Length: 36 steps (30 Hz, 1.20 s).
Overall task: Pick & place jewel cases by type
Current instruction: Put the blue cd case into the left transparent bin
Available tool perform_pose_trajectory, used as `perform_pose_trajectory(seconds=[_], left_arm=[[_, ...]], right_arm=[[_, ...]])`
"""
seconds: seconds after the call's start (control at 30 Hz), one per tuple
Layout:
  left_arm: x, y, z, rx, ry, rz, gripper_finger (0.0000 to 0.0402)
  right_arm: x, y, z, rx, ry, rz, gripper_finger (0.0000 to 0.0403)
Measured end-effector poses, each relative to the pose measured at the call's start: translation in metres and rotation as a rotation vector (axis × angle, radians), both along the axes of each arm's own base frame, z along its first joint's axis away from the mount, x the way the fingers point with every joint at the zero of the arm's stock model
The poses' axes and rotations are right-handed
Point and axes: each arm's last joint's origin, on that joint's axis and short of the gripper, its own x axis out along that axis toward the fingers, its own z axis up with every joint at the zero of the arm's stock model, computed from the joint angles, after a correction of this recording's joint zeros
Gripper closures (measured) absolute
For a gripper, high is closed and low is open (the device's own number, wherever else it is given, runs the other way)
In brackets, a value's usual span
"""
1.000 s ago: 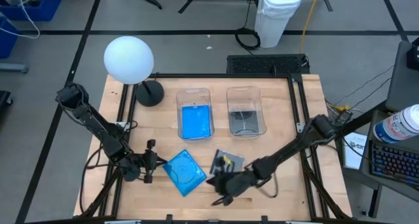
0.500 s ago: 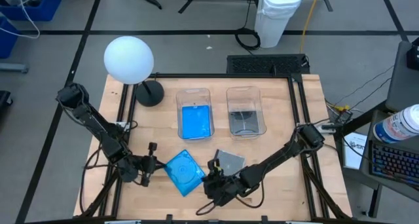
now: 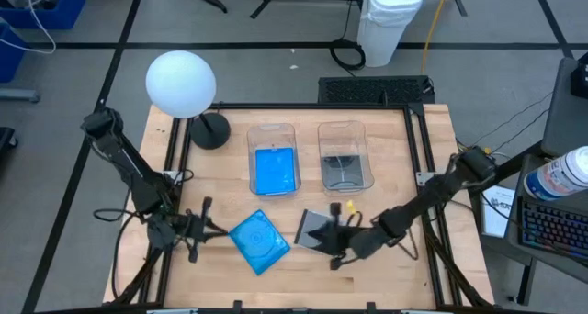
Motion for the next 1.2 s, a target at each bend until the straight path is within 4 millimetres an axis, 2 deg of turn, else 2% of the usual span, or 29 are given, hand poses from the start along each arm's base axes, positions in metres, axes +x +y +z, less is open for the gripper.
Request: perform_pose_trajectory(seconds=[0.17,0.3,0.47,0.63,0.77,1.03,1.2], left_arm=[[-0.001,0.017,-0.010,-0.104,0.126,0.167,0.0398],[0.010,0.017,-0.027,-0.138,0.281,0.199,0.0399],[0.025,0.006,-0.040,-0.074,0.477,0.213,0.0399],[0.033,0.003,-0.044,-0.036,0.618,0.354,0.0397],[0.041,-0.002,-0.039,-0.061,0.654,0.344,0.0399],[0.048,0.000,-0.034,-0.102,0.707,0.374,0.0398],[0.054,0.001,-0.044,-0.088,0.745,0.399,0.0393]], right_arm=[[0.002,0.011,-0.010,0.016,0.031,0.016,0.0403],[0.024,0.026,-0.027,0.052,0.115,0.136,0.0403],[0.055,0.037,-0.051,0.084,0.236,0.229,0.0403],[0.080,0.036,-0.065,0.085,0.331,0.175,0.0403],[0.095,0.032,-0.074,0.140,0.361,0.197,0.0403],[0.099,0.030,-0.077,0.184,0.399,0.205,0.0403],[0.105,0.021,-0.084,0.178,0.397,0.161,0.0403]])
